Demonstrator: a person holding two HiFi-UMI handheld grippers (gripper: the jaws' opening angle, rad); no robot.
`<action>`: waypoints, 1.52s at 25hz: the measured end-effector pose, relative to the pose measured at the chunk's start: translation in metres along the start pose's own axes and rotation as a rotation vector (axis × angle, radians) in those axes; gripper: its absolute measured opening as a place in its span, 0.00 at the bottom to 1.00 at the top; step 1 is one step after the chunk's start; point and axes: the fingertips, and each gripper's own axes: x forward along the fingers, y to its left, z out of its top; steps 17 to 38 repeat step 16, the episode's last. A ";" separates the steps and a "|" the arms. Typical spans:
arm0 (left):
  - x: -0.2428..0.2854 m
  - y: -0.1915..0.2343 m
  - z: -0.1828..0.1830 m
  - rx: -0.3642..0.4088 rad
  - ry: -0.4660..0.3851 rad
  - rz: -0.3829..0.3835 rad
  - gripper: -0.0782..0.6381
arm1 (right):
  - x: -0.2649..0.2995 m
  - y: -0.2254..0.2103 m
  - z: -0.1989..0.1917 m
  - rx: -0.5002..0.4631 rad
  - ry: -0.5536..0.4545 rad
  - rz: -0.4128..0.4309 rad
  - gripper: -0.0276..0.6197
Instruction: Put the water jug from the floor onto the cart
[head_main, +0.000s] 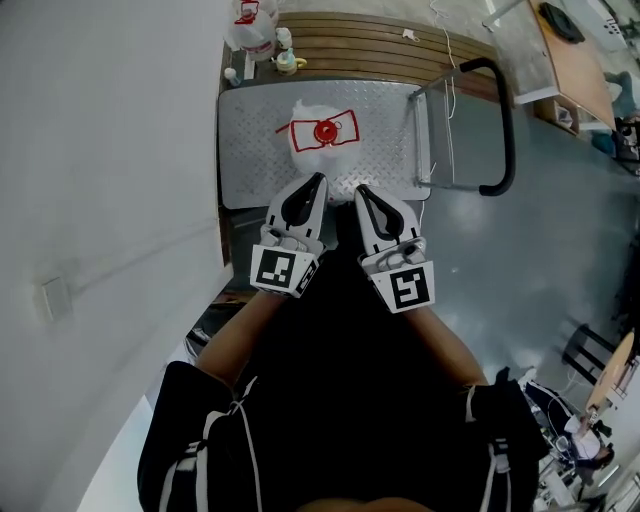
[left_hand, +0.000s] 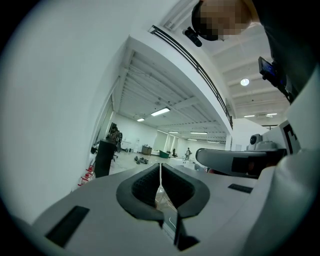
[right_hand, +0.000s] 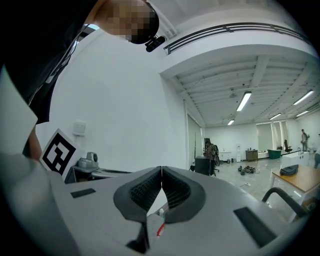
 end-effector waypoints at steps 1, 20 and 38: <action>-0.002 -0.001 -0.001 -0.006 0.002 -0.006 0.15 | -0.001 0.003 -0.001 -0.001 0.005 0.005 0.07; -0.019 -0.008 -0.017 -0.059 0.018 -0.127 0.14 | 0.005 0.032 -0.020 -0.020 0.067 0.014 0.07; -0.019 -0.008 -0.017 -0.059 0.018 -0.127 0.14 | 0.005 0.032 -0.020 -0.020 0.067 0.014 0.07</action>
